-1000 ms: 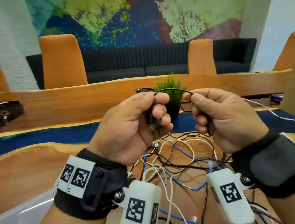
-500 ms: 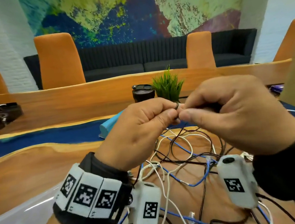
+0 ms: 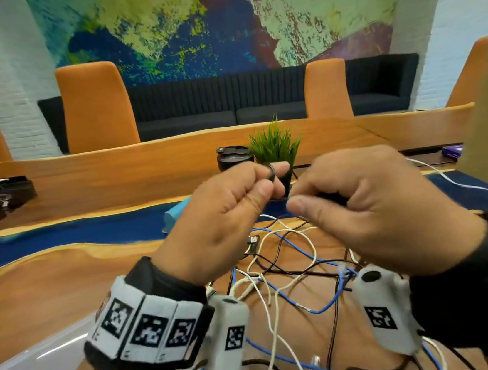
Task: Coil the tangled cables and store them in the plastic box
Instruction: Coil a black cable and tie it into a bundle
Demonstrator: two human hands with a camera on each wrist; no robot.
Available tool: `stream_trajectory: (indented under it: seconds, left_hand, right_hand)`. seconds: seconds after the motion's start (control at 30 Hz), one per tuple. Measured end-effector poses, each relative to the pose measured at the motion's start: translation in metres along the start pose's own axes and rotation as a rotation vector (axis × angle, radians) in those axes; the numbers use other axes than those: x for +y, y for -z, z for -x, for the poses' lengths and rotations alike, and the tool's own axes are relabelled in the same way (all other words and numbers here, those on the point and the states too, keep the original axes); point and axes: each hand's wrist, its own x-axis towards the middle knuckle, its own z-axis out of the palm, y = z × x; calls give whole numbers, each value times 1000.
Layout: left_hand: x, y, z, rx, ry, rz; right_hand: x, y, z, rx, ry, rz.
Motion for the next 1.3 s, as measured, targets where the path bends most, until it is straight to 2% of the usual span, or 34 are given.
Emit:
stream_trajectory:
  seconds: [0.1, 0.17, 0.2, 0.23, 0.3, 0.33, 0.37, 0.4, 0.47, 0.53, 0.6, 0.67, 0.7, 0.77, 0.83, 0.9, 0.93, 1.0, 1.07, 1.17, 1.23, 1.3]
  left_hand:
    - [7, -5, 2, -130, 143, 298]
    - [13, -6, 4, -214, 202, 599]
    - [17, -5, 4, -214, 209, 749]
    - [20, -4, 4, -178, 204, 883]
    - [22, -2, 0, -38, 182, 1068]
    - [20, -1, -1, 25, 168, 1068]
    - [15, 0, -2, 67, 143, 951]
    - [10, 1, -3, 80, 111, 715]
    - [2, 1, -2, 15, 39, 221]
    - [0, -2, 1, -66, 35, 14]
    - [3, -6, 2, -149, 137, 121]
    - [6, -7, 4, -211, 250, 460]
    - [7, -6, 4, -196, 274, 642]
    - [11, -3, 2, -114, 274, 914]
    - [12, -1, 0, -26, 253, 1042]
    - [10, 0, -3, 62, 240, 1014]
    - [8, 0, -3, 100, 219, 891]
    - [0, -1, -4, 136, 159, 450]
    - [-5, -4, -3, 49, 123, 146]
    - [1, -7, 0, -83, 120, 95]
    - [3, -6, 1, -134, 153, 184]
    - [1, -5, 2, -189, 211, 298]
  right_hand:
    - [7, 5, -1, 192, 0, -11]
    - [19, -2, -1, 291, -62, -54]
    - [24, -7, -1, 303, -100, -82]
    - [27, -12, 0, 272, -134, -101]
    - [25, -21, 1, 99, -162, -100]
    - [21, -24, 1, -9, -142, -77]
    - [16, -24, 1, -96, -106, -37]
    - [10, -22, 1, -142, -67, 1]
    - [2, -13, 0, -112, -11, 20]
    - [2, -4, 0, 4, 13, -12]
    - [9, 0, 0, 142, -3, 7]
    - [21, -3, 0, 240, -79, 7]
    - [27, -6, 1, 249, -127, -9]
    - [32, -17, 2, 164, -197, -57]
    - [27, -28, 2, 22, -195, -88]
    - [19, -33, 2, -102, -157, -47]
    - [14, -33, 2, -151, -128, 7]
    - [5, -27, 1, -194, -64, 70]
    - [-3, -18, 1, -132, -14, 37]
    - [-2, -8, 0, 39, -28, 44]
    - [8, -8, -1, 154, -81, 32]
    - [18, -10, -1, 203, -144, -1]
